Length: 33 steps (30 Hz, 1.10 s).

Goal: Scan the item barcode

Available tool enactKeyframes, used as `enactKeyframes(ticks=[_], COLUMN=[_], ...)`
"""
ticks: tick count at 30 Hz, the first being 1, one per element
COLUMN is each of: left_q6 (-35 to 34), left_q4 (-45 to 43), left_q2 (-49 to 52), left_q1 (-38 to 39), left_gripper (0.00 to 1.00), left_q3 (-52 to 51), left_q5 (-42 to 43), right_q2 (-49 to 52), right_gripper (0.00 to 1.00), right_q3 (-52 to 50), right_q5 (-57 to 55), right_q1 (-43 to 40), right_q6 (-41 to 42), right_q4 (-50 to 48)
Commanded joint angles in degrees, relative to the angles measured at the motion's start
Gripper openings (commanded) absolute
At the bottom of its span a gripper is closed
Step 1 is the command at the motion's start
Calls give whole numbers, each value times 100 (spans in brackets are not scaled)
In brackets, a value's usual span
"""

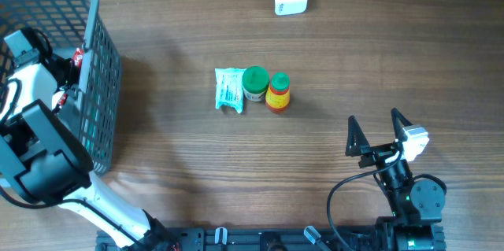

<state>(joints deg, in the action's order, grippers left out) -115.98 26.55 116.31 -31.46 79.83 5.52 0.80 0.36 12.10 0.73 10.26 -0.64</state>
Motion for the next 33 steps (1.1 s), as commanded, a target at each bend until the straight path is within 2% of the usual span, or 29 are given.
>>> enactKeyframes(ticks=[1, 3, 4, 5, 6, 11, 18, 21, 25, 27, 28, 29, 33], left_q6=[-446, -404, -361, -157, -24, 592, 627, 616, 632, 732, 883, 992, 1027], left_q4=[136, 192, 247, 260, 256, -15, -151, 33, 133, 133, 138, 166, 236], left_q2=[398, 398, 398, 398, 398, 365, -22, -426, -883, -981, -981, -960, -822], left_q1=[-221, -348, -431, -520, -584, -756, -728, -728, -726, -643, -603, -553, -442], left_gripper=[37, 28, 21, 6, 4, 4, 4, 4, 5, 76, 92, 100, 97], left_q3=[-162, -162, -162, -162, -162, -160, -160, -160, -160, -160, -160, -162, -162], left_q5=[664, 933, 1128, 1316, 1445, 2243, 2837, 2914, 2588, 2103, 1864, 1591, 977], right_q2=[-37, -37, -37, -37, -37, -37, -37, -37, -37, -37, -37, -37, -37], right_gripper=[100, 100, 100, 100, 100, 100, 100, 100, 100, 100, 100, 100, 100], right_q3=[-7, -4, -7, -4, -7, -4, -7, -7, -4, -7, -7, -7, -4], right_q5=[-74, -74, -74, -74, -74, -74, -74, -74, -74, -74, -74, -74, -74], right_q1=[37, 37, 37, 39, 37, 37, 39, 39, 37, 37, 37, 39, 37], right_q6=[35, 37, 37, 37, 37, 37, 37, 37, 35, 37, 37, 37, 35], right_q4=[-20, -20, -20, -20, -20, -20, -20, -20, -20, -20, -20, -20, -20])
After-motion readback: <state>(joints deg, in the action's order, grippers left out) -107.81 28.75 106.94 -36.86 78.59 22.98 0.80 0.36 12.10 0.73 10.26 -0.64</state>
